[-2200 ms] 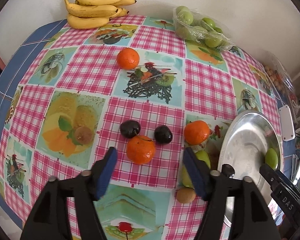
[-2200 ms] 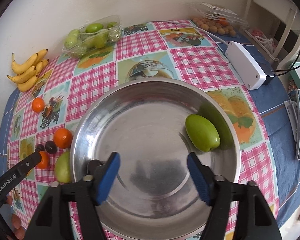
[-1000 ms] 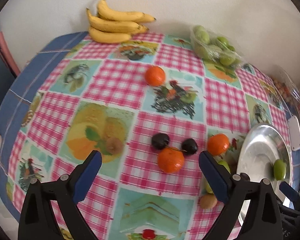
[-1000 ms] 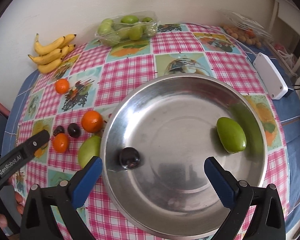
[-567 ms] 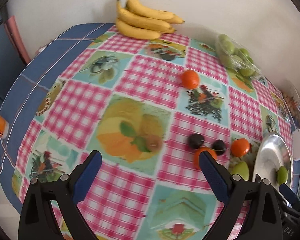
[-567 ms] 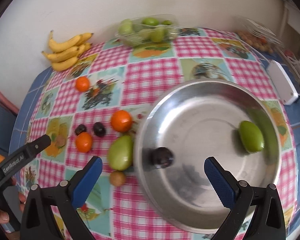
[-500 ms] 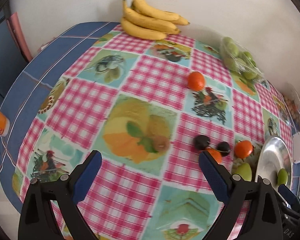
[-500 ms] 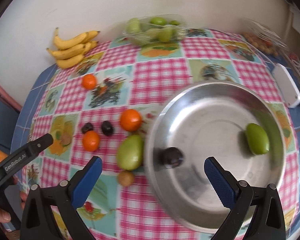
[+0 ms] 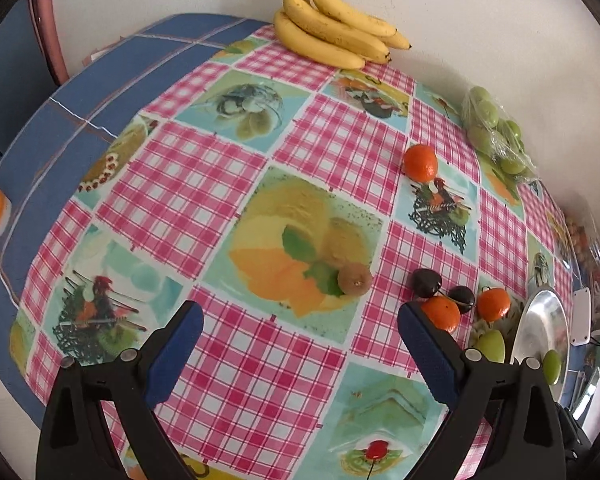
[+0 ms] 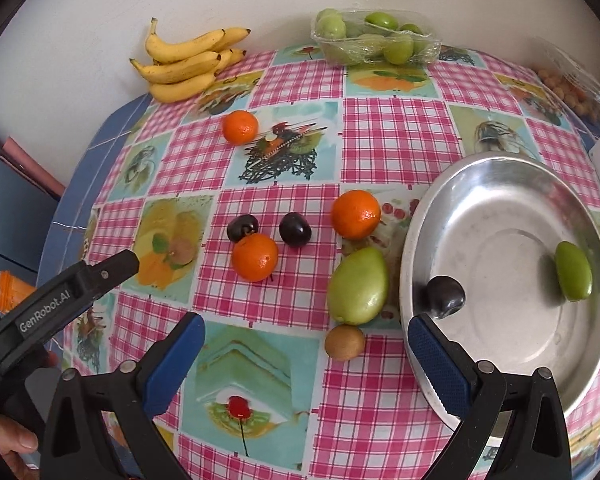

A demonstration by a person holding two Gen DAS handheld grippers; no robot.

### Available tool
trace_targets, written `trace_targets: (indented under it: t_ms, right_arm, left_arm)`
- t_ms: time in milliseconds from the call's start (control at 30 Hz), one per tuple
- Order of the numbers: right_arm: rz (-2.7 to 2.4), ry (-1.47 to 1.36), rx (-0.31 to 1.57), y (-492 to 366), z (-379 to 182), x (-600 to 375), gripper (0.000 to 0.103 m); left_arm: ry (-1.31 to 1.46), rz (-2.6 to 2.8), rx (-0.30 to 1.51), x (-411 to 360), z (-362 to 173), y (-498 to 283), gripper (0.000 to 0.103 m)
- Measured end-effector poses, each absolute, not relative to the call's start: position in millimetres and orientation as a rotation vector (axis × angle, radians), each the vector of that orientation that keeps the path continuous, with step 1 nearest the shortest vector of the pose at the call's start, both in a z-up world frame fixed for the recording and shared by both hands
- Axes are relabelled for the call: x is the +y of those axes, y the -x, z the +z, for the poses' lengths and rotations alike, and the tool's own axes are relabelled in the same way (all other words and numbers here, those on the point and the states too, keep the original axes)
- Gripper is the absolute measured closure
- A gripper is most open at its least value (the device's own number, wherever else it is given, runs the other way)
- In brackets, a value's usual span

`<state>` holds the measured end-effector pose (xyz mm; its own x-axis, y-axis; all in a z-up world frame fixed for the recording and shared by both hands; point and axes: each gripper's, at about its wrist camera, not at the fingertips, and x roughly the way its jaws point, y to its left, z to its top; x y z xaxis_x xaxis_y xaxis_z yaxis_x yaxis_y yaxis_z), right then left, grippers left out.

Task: Organize fruits
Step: 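Withdraw both tools from the bowl toward the remaining fruit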

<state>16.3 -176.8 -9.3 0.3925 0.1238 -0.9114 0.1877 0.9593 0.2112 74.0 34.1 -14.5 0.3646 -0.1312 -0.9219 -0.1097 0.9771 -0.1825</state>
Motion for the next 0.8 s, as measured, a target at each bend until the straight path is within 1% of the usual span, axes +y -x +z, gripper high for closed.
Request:
trace_targets:
  t_ms: [67, 200, 300, 467, 633, 667, 700, 800]
  right_arm:
    - [-0.049, -0.317, 1.179, -17, -10, -181, 0.004]
    - [-0.046, -0.347, 1.195, -16, -12, -184, 0.017]
    - [-0.045, -0.330, 1.202, -15, -12, -184, 0.025]
    - [-0.020, -0.330, 1.222, -14, -16, -182, 0.032]
    - [-0.025, -0.297, 1.262, -17, -28, -177, 0.043]
    - [-0.027, -0.293, 1.270, -17, -30, -177, 0.048]
    - [-0.033, -0.286, 1.279, -16, -33, -177, 0.050]
    - [-0.061, -0.270, 1.300, -17, -39, -179, 0.051]
  left_arm:
    - [0.221, -0.028, 1.210, 31, -16, -75, 0.005]
    - [0.205, -0.060, 1.225, 25, -18, -75, 0.005]
    - [0.204, -0.094, 1.242, 19, -20, -76, 0.005]
    - [0.199, -0.116, 1.267, 12, -25, -77, 0.005]
    - [0.171, -0.127, 1.285, 6, -29, -77, 0.005]
    - [0.169, -0.129, 1.289, 5, -30, -77, 0.005]
    - [0.169, -0.130, 1.294, 4, -31, -78, 0.005]
    - [0.172, -0.139, 1.311, 2, -33, -78, 0.005]
